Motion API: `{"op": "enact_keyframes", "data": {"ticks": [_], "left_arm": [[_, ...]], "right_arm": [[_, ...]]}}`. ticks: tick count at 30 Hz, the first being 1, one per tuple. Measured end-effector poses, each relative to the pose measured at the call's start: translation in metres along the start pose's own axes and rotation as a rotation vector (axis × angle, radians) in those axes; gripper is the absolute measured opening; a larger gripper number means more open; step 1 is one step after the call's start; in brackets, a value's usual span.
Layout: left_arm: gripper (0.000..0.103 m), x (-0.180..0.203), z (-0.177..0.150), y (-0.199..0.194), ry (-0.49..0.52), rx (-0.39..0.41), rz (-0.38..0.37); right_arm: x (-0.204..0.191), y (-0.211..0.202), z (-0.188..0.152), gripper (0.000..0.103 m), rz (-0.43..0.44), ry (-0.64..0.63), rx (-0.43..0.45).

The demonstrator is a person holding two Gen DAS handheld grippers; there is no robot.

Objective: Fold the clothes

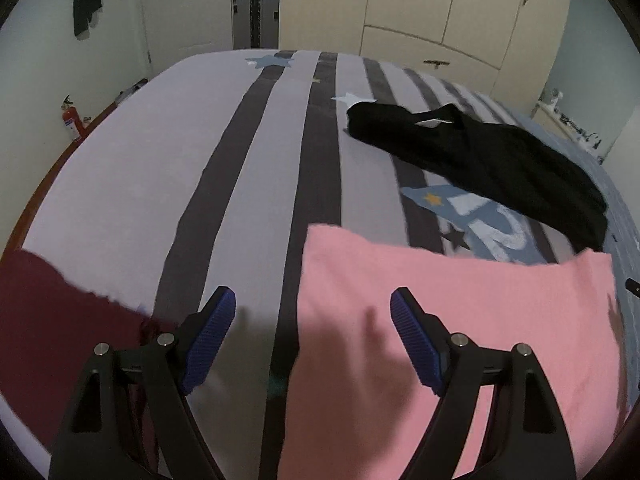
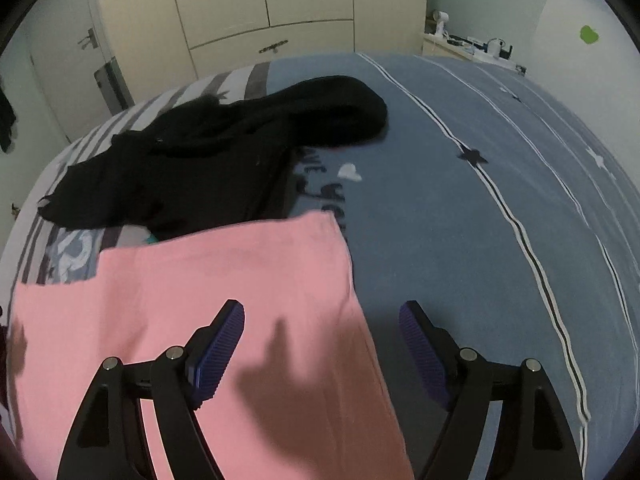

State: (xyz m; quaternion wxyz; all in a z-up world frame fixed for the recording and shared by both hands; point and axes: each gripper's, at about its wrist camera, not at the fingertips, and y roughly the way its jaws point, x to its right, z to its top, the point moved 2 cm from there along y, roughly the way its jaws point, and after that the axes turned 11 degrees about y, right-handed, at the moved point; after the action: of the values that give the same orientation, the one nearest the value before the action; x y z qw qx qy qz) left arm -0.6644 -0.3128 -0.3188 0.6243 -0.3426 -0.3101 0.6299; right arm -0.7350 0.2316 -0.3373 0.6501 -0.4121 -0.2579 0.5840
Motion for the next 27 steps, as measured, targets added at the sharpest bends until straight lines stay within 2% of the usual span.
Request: {"op": "enact_keyframes", "data": {"ticks": [7, 10, 14, 17, 19, 20, 21, 22, 23, 24, 25, 26, 27], "left_arm": [[0.078, 0.008, 0.014, 0.037, 0.064, -0.03, 0.034], [0.078, 0.012, 0.011, 0.054, 0.106, -0.095, 0.08], [0.078, 0.017, 0.011, 0.058, 0.128, -0.073, 0.091], [0.073, 0.021, 0.014, 0.059, 0.135, -0.054, 0.081], [0.06, 0.027, 0.015, 0.058, 0.152, -0.04, 0.07], [0.055, 0.03, 0.017, 0.059, 0.169, -0.034, 0.068], [0.043, 0.037, 0.017, 0.058, 0.206, -0.027, 0.069], [0.03, 0.045, 0.016, 0.057, 0.247, -0.02, 0.071], [0.024, 0.052, 0.016, 0.056, 0.273, -0.018, 0.07], [0.01, 0.058, 0.016, 0.056, 0.295, -0.019, 0.069], [0.005, 0.062, 0.017, 0.055, 0.304, -0.02, 0.075], [0.005, 0.065, 0.019, 0.055, 0.31, -0.022, 0.083], [0.005, 0.065, 0.02, 0.053, 0.302, -0.018, 0.084]], "right_arm": [[0.003, 0.037, 0.009, 0.076, -0.011, -0.006, -0.029], [0.005, 0.048, 0.009, 0.076, 0.003, -0.008, -0.046], [0.003, 0.063, 0.009, 0.075, 0.024, -0.038, -0.09], [0.002, 0.069, 0.012, 0.074, 0.039, -0.048, -0.096], [0.002, 0.072, 0.015, 0.073, 0.047, -0.043, -0.099], [0.002, 0.074, 0.017, 0.068, 0.055, -0.039, -0.098], [0.002, 0.074, 0.019, 0.064, 0.066, -0.034, -0.096], [0.001, 0.075, 0.021, 0.056, 0.075, -0.03, -0.095], [0.0, 0.076, 0.023, 0.048, 0.083, -0.027, -0.097], [-0.001, 0.077, 0.025, 0.045, 0.086, -0.026, -0.099], [-0.001, 0.077, 0.027, 0.035, 0.087, -0.016, -0.1], [0.001, 0.077, 0.03, 0.019, 0.091, 0.002, -0.102], [0.003, 0.076, 0.033, 0.013, 0.094, 0.02, -0.104]]}}
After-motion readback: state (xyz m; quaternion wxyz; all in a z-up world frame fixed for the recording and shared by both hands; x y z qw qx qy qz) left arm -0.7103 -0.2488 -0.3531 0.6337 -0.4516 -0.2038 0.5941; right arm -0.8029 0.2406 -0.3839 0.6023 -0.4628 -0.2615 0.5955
